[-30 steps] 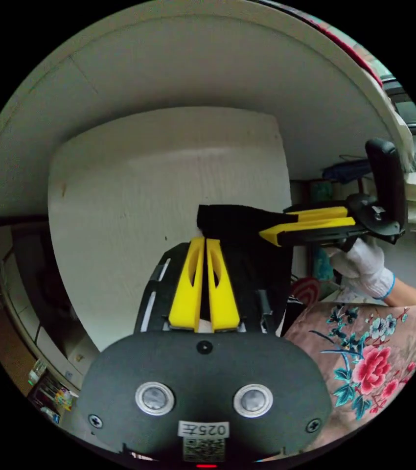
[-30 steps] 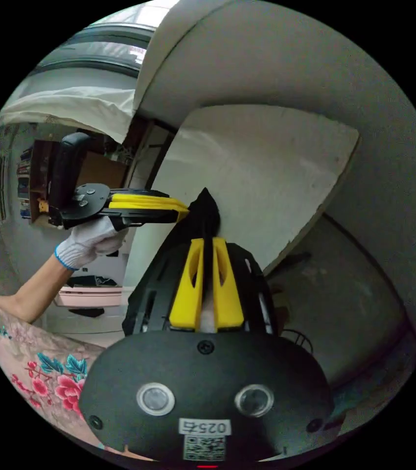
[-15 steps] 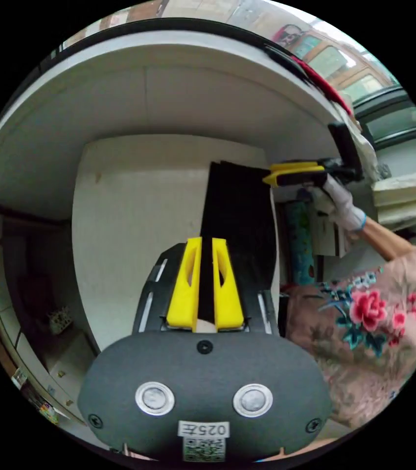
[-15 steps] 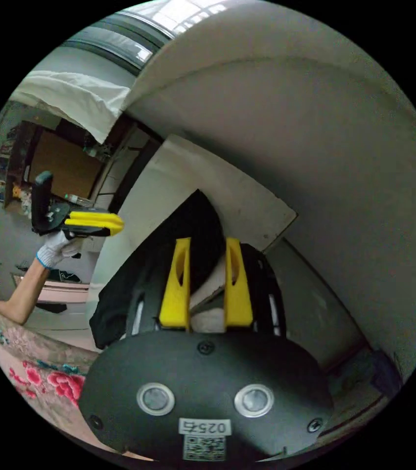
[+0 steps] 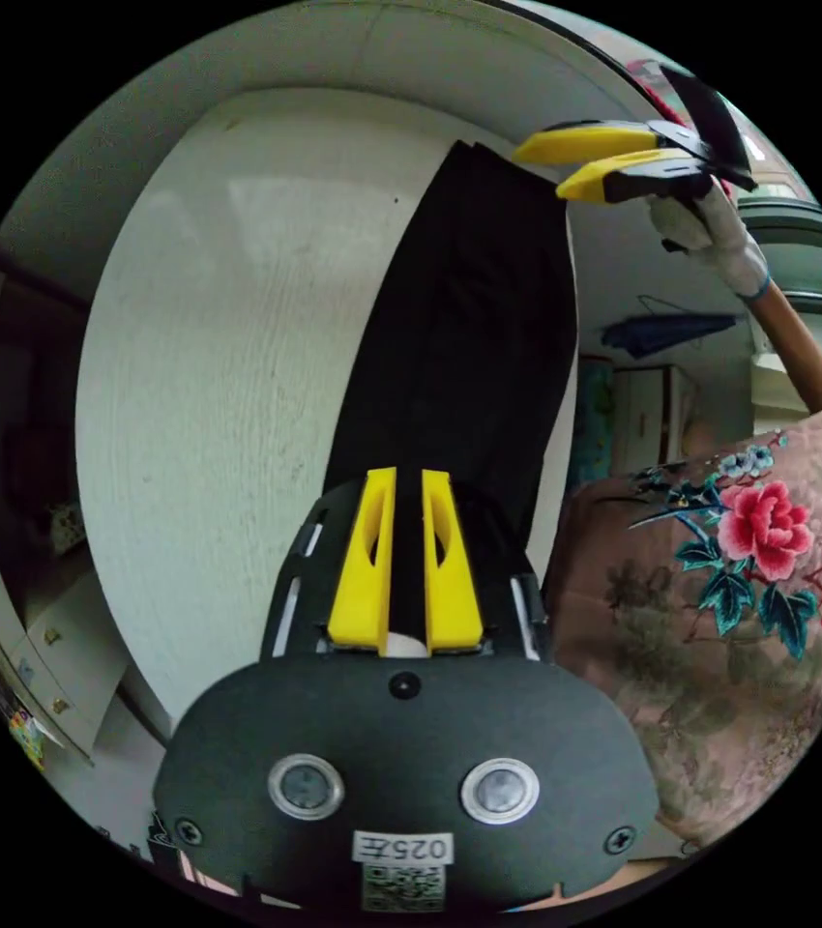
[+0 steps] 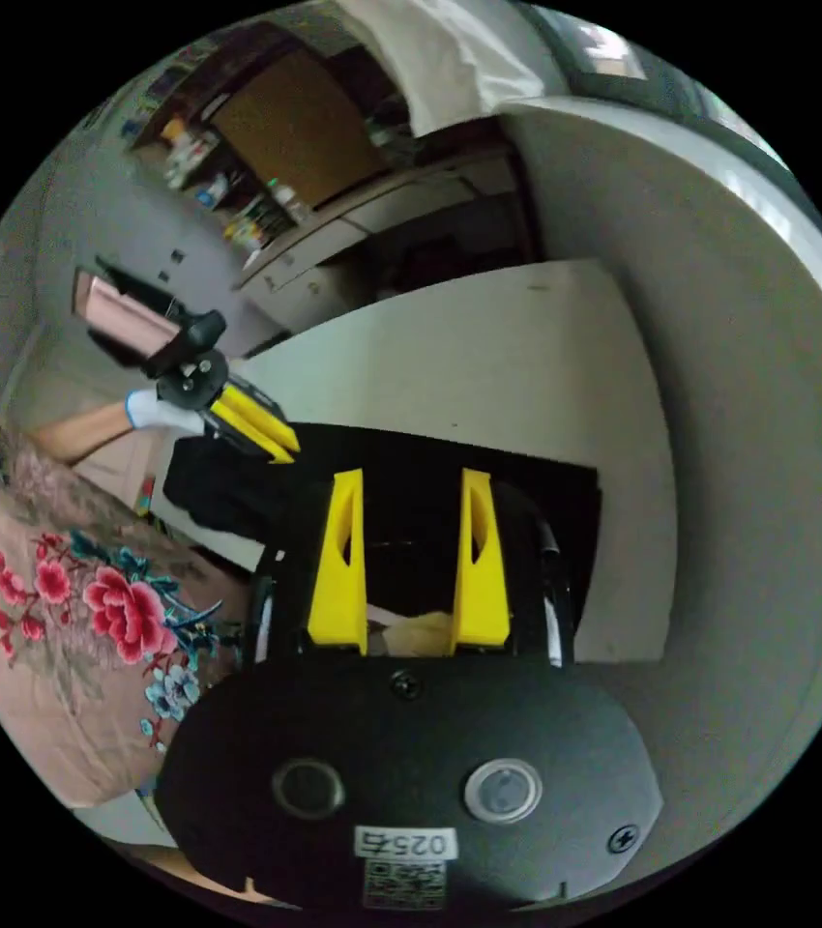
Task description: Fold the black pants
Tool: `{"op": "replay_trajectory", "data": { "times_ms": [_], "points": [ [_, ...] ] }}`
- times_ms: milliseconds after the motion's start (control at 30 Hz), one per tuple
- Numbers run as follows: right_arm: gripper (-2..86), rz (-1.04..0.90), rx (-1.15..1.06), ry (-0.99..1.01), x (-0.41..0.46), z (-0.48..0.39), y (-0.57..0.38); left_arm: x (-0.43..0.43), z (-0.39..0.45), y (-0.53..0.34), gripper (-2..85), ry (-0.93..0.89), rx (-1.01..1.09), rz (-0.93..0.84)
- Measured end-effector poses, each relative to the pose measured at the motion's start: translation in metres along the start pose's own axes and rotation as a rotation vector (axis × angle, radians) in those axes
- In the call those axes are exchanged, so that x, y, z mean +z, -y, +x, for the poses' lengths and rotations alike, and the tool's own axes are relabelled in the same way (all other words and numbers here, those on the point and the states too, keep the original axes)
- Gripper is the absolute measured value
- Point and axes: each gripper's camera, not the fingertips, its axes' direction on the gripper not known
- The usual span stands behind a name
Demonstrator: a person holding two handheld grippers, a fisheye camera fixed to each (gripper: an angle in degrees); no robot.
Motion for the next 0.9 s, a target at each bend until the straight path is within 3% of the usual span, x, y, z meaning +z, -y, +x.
{"op": "replay_trajectory", "data": {
  "times_ms": [133, 333, 467, 600, 900],
  "points": [
    [14.2, -0.206, -0.282, 0.022, 0.061, -0.039, 0.041, -0.01, 0.003, -0.002, 5.6, -0.013, 0.024, -0.005],
    [11.8, -0.452, -0.51, -0.1, 0.136, -0.056, 0.045, -0.016, 0.009, 0.001, 5.6, 0.016, 0.013, -0.028],
    [9.5, -0.471, -0.529, -0.122, 0.152, -0.052, 0.041, -0.028, 0.011, 0.002, 5.9, 0.04, -0.019, -0.011],
    [0.6, -0.504, -0.55, -0.143, 0.165, -0.041, 0.039, -0.039, 0.012, 0.003, 5.1, 0.053, -0.053, 0.011],
    [-0.9, -0.452, -0.585, -0.154, 0.156, -0.032, 0.04, -0.067, 0.021, 0.013, 3.7, 0.046, -0.044, 0.007]
  ]
}}
